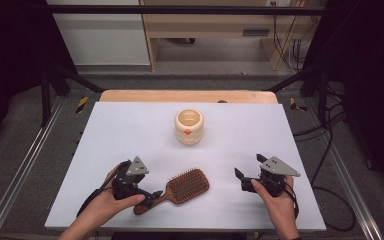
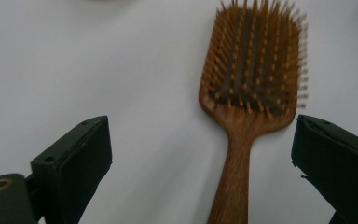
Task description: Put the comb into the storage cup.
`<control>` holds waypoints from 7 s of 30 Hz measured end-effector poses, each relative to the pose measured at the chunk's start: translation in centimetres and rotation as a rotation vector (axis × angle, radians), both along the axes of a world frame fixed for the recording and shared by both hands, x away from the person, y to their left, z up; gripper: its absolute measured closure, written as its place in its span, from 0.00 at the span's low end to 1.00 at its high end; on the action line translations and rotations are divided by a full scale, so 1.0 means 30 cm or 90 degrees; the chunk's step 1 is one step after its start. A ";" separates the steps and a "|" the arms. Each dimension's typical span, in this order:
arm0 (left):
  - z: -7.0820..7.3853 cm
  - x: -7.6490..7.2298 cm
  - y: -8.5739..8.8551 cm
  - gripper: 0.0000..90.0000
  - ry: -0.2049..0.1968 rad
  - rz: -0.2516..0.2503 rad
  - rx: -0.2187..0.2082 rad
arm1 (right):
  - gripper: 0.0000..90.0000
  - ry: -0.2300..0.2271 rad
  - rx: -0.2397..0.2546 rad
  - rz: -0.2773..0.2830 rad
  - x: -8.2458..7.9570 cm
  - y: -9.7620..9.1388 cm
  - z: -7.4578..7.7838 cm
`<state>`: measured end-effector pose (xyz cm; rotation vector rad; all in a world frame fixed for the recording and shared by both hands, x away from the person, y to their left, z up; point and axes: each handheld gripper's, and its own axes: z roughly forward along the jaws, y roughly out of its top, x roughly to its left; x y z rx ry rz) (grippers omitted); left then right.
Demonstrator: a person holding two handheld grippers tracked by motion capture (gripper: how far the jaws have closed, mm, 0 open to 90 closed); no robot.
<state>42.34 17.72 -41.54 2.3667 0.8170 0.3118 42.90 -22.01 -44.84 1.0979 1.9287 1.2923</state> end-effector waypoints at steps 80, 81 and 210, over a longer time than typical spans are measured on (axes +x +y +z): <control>-0.070 0.041 -0.101 0.80 -0.107 -0.044 0.039 | 0.11 0.010 0.041 0.018 -0.006 0.019 0.001; -0.073 0.043 -0.096 0.80 -0.119 -0.038 0.032 | 0.10 0.008 0.052 0.020 -0.008 0.019 0.003; -0.084 -0.051 -0.097 0.79 -0.238 -0.013 -0.194 | 0.57 0.060 0.439 0.181 0.054 0.420 0.135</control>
